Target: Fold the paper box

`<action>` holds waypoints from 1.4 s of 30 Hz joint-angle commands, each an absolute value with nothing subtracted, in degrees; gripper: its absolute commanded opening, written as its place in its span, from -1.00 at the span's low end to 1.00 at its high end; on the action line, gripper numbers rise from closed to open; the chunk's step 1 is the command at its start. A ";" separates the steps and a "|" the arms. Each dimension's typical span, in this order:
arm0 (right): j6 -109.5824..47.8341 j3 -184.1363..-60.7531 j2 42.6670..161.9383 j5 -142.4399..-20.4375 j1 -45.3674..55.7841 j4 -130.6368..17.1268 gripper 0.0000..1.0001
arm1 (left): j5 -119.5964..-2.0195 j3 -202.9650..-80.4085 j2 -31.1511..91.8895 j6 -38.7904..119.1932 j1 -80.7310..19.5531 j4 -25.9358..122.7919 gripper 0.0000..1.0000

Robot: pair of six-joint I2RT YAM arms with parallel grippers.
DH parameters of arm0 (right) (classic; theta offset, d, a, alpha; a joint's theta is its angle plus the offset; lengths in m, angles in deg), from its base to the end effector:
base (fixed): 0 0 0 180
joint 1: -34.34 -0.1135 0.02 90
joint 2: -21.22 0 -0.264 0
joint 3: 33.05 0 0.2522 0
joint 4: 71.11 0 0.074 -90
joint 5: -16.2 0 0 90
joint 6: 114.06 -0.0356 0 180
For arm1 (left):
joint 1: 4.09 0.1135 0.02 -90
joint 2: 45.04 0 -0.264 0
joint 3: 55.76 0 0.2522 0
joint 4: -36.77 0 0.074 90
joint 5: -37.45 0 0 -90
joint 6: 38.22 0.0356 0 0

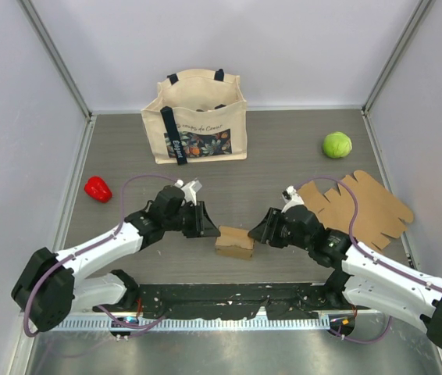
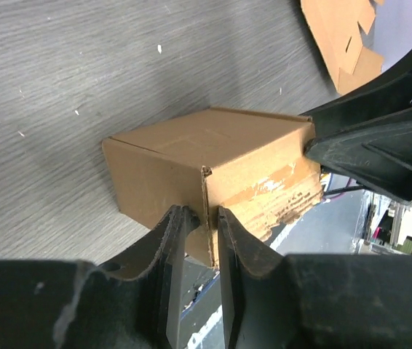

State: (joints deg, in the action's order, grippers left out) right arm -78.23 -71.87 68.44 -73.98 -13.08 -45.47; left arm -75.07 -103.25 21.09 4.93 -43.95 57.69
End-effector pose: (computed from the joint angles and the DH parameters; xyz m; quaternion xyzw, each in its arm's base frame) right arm 0.1224 0.1334 0.2091 0.0513 0.8816 0.3644 0.2955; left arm 0.1713 -0.1608 0.2062 0.0290 0.8907 -0.4153 0.1826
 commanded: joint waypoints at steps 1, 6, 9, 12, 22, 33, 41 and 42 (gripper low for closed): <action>-73.46 -74.39 67.54 -75.47 -13.04 -42.60 0.02 | -76.63 -101.24 19.65 4.93 -43.90 55.89 -0.46; -72.31 -77.22 65.96 -77.40 -13.04 -39.42 0.33 | -75.75 -103.27 16.23 5.46 -43.90 58.88 0.02; -72.14 -75.56 66.31 -78.28 -13.04 -39.68 0.29 | -76.97 -103.36 16.13 5.11 -43.90 58.71 0.06; -73.54 -70.39 66.14 -81.95 -13.04 -45.03 0.02 | -78.38 -101.17 17.01 3.97 -43.82 55.64 0.01; -71.18 -65.53 65.35 -83.73 -13.04 -50.49 -0.34 | -79.53 -94.91 15.35 3.09 -43.99 52.12 -0.14; -58.88 -77.02 75.43 -76.27 -11.81 -56.56 -0.34 | -83.14 -109.66 29.66 5.88 -43.99 43.67 -0.27; -42.36 -87.24 86.95 -67.56 -10.23 -57.09 -0.33 | -69.61 -121.55 31.17 17.67 -44.34 50.36 -0.35; -40.86 -87.07 87.31 -67.21 -10.31 -57.00 -0.32 | -68.55 -120.94 30.82 18.38 -44.34 50.36 -0.35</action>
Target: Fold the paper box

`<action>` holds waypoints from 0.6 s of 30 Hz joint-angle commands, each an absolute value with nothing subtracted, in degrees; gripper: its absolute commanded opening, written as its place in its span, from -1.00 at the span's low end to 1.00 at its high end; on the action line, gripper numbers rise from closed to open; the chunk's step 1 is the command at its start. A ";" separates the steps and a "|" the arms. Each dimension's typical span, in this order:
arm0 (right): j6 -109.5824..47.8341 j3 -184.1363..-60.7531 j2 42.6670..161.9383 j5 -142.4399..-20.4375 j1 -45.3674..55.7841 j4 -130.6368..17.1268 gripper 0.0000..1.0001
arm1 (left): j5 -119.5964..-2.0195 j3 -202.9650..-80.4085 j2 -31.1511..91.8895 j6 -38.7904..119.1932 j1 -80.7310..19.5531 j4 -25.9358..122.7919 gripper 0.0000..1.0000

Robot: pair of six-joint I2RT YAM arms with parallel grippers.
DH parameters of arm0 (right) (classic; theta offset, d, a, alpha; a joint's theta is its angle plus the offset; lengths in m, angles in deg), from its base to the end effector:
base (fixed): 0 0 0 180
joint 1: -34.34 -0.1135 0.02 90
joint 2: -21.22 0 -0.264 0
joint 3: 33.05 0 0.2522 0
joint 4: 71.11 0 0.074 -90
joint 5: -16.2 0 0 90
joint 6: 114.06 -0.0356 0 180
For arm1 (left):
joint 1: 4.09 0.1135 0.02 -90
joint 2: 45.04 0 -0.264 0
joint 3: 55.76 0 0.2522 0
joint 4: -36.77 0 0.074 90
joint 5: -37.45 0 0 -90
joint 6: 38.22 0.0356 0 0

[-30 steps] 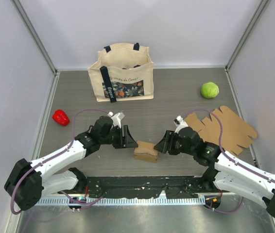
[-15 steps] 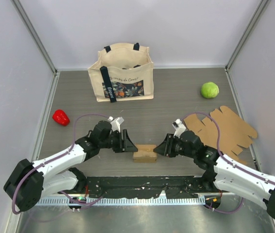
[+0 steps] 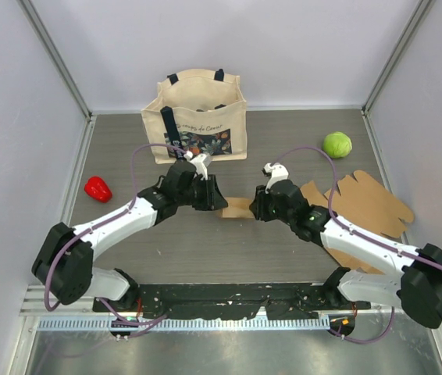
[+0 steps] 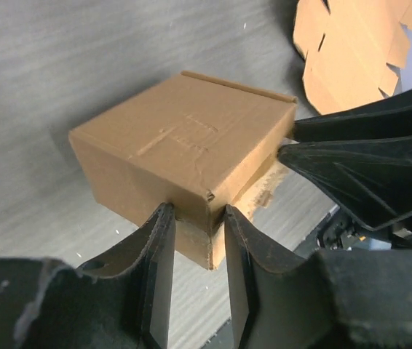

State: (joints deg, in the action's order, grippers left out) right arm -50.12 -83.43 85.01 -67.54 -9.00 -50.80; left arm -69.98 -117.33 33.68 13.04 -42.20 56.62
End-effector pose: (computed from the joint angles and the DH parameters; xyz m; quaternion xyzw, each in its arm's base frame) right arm 0.1770 0.1617 0.2311 -0.1068 0.8744 0.2285 0.4146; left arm 0.2260 -0.1908 0.2331 0.0627 0.8850 -0.3803 0.2613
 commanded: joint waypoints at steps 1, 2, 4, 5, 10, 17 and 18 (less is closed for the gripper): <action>-40.76 -86.28 87.49 -67.47 -10.23 -58.65 -0.31 | -67.76 -118.85 29.94 18.73 -44.52 50.36 -0.35; -40.93 -85.23 87.49 -67.99 -10.14 -58.93 -0.27 | -67.23 -117.35 29.67 17.78 -44.52 50.36 -0.32; -43.46 -81.45 86.44 -68.96 -10.31 -58.50 -0.15 | -67.66 -111.48 27.84 16.37 -44.87 50.36 -0.07; -44.70 -80.31 85.48 -70.27 -10.31 -57.88 0.03 | -66.10 -109.35 26.69 15.06 -45.04 50.36 0.02; -52.96 -82.66 79.76 -69.57 -8.92 -45.79 0.69 | -60.81 -106.41 15.27 14.34 -44.70 59.81 0.90; -52.64 -90.22 90.46 -90.47 3.20 -44.78 0.66 | -64.57 -114.69 22.45 1.97 -41.09 65.22 0.64; -51.58 -92.40 92.74 -94.50 3.83 -44.78 0.64 | -66.76 -114.52 25.60 0.21 -41.18 60.77 0.55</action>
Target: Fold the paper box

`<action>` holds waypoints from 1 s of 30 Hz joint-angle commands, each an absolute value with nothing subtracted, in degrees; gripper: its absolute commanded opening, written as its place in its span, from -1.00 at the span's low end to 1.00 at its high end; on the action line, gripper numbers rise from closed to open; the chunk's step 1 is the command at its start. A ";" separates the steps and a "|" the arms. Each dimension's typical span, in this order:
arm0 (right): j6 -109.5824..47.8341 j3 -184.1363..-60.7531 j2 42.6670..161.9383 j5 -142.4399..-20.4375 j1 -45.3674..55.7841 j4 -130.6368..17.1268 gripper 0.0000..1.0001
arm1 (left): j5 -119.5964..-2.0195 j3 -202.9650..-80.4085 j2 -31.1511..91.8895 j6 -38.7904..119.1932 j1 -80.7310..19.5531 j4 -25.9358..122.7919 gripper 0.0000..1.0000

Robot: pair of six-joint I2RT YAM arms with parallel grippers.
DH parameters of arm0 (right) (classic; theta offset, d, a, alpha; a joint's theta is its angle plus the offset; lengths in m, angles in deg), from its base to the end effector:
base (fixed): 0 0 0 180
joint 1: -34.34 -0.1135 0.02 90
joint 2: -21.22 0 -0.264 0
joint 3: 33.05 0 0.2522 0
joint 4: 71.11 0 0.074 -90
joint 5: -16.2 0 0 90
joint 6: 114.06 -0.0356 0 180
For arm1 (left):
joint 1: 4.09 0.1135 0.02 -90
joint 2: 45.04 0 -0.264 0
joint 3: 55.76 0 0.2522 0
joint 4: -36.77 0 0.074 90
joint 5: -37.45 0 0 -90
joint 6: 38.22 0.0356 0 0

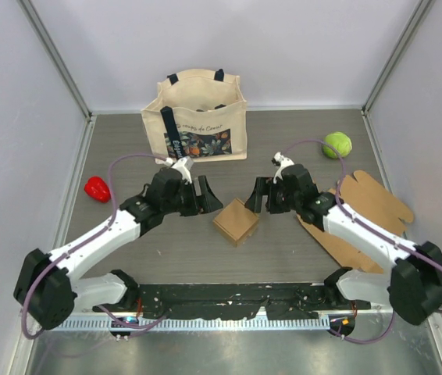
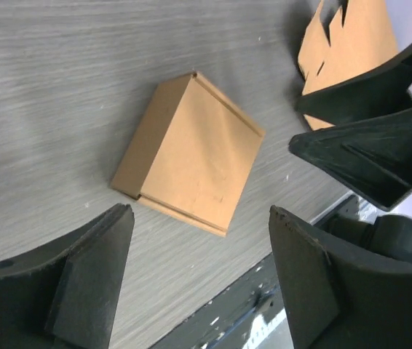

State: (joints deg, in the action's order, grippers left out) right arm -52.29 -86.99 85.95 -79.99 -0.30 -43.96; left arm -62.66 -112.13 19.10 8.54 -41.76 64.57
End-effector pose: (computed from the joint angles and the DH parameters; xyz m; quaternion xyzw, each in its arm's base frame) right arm 0.1964 0.1403 0.2378 -0.0738 0.8945 0.2699 0.3486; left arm 0.1889 -0.1537 0.2535 -0.0028 0.8867 -0.3552 0.2958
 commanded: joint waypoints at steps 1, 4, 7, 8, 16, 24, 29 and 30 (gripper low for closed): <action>-50.44 -93.30 96.07 -95.84 4.36 -44.52 0.61 | -70.44 -113.82 26.85 -3.90 -41.18 58.73 0.43; -46.39 -95.41 101.27 -97.96 6.64 -44.60 0.59 | -71.28 -111.62 28.71 -8.49 -42.23 54.14 0.41; -46.12 -95.50 104.27 -102.62 8.32 -47.50 0.54 | -67.68 -108.02 26.16 -12.88 -44.51 52.47 0.51; -46.03 -95.42 105.93 -103.06 8.23 -47.85 0.50 | -67.32 -107.23 25.72 -14.04 -44.95 52.03 0.54; -49.80 -91.37 105.69 -102.11 8.32 -53.22 0.01 | -67.31 -108.36 37.90 -17.13 -46.28 43.16 0.41; -56.40 -89.00 103.31 -94.02 13.23 -53.92 -0.04 | -63.46 -123.46 54.35 -11.95 -46.36 40.07 0.20; -58.34 -91.97 106.38 -90.15 21.74 -55.76 0.01 | -60.99 -143.02 68.56 -8.26 -46.54 43.84 0.20; -58.25 -92.86 107.78 -90.23 22.90 -56.99 0.03 | -60.98 -146.04 70.61 -7.03 -46.63 44.29 0.20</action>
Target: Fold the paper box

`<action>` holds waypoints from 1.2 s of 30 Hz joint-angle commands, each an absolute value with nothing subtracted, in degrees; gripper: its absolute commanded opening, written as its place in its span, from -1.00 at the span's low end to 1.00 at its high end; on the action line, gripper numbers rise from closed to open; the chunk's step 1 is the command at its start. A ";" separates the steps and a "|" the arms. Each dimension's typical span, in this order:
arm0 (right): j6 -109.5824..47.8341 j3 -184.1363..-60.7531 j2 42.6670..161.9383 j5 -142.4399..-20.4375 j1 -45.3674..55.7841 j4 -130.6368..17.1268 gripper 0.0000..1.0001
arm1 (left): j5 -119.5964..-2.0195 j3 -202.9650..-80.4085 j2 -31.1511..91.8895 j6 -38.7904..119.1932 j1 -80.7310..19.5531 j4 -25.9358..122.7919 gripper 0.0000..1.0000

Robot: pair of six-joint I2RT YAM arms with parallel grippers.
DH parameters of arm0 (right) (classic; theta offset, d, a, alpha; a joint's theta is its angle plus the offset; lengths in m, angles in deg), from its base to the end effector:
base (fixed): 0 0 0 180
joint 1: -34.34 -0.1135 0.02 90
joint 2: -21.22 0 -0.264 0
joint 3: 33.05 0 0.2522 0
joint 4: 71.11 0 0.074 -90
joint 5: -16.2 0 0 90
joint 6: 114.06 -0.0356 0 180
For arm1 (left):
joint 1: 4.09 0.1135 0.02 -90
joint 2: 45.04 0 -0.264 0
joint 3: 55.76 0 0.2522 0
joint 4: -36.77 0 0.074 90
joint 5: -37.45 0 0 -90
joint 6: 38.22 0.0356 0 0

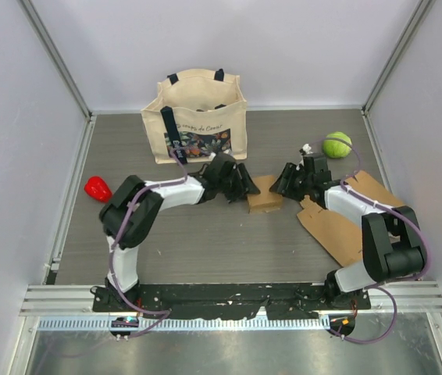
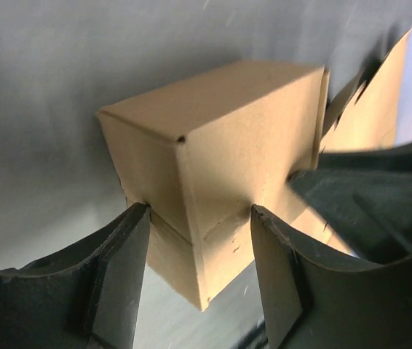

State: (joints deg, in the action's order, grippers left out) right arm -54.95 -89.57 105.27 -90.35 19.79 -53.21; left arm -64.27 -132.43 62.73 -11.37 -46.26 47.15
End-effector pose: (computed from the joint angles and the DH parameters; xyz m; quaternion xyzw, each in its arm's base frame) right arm 0.2802 0.0832 0.1825 0.0761 0.9141 0.2678 0.2947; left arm 0.2902 -0.2726 0.1625 -0.1239 0.8994 -0.3814 0.1739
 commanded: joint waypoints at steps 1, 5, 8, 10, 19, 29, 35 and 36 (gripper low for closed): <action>-58.07 -93.74 109.01 -90.32 23.87 -57.00 0.03 | -58.90 -149.12 72.63 -4.93 -46.63 46.12 0.22; -55.09 -100.84 116.56 -88.66 25.19 -59.20 0.06 | -57.03 -165.27 82.39 0.53 -46.36 50.61 0.25; -53.24 -104.89 120.08 -86.28 26.24 -59.37 0.09 | -56.15 -173.80 88.54 2.82 -46.45 54.04 0.27; -52.54 -106.74 121.94 -85.58 27.39 -59.64 0.10 | -55.63 -176.64 91.35 3.44 -46.63 54.22 0.27; -51.04 -117.29 129.49 -86.36 30.03 -61.30 0.12 | -52.99 -188.52 96.91 5.46 -48.12 56.60 0.32; -50.52 -119.94 128.82 -84.00 30.56 -58.60 0.32 | -45.79 -190.28 96.03 12.57 -47.51 60.11 0.71; -47.00 -118.71 118.54 -66.62 30.91 -43.58 0.54 | -43.94 -188.97 89.10 16.00 -46.72 65.99 0.91; -47.00 -118.53 115.56 -63.63 30.91 -41.46 0.55 | -43.76 -188.09 87.69 16.10 -46.72 66.70 0.90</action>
